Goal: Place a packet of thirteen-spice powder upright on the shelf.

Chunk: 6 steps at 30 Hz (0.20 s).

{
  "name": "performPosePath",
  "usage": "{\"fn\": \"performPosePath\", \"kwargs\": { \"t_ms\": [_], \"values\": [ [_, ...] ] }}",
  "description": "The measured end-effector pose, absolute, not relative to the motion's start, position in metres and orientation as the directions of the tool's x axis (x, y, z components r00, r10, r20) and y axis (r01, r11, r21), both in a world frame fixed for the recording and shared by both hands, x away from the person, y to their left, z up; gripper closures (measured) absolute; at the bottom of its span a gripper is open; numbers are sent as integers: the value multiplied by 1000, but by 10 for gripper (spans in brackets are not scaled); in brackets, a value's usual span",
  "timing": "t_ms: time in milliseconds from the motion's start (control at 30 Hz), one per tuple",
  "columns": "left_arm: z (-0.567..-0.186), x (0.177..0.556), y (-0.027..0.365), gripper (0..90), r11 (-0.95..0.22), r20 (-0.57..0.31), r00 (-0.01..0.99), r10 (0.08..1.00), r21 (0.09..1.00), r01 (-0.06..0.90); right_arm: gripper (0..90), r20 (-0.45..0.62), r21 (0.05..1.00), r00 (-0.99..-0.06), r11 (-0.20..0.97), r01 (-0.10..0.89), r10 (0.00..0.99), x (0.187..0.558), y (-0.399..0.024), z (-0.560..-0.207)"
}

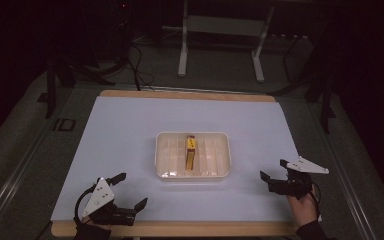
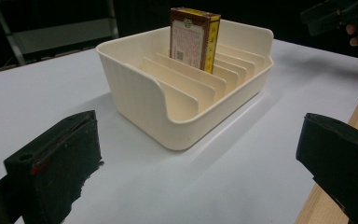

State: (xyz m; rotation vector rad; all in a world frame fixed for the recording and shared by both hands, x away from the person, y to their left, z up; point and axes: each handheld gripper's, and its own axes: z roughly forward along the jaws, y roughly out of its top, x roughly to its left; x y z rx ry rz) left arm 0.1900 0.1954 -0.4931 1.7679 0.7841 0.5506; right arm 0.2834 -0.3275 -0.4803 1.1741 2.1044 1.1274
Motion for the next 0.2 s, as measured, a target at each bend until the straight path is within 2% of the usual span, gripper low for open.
{"fn": "performPosePath", "kwargs": {
  "t_ms": [200],
  "values": [
    [-494,191,194,0,-210,-11,679,734,947,243,114,2,834,-524,287,471,852,284,-328,-481]
  ]
}}
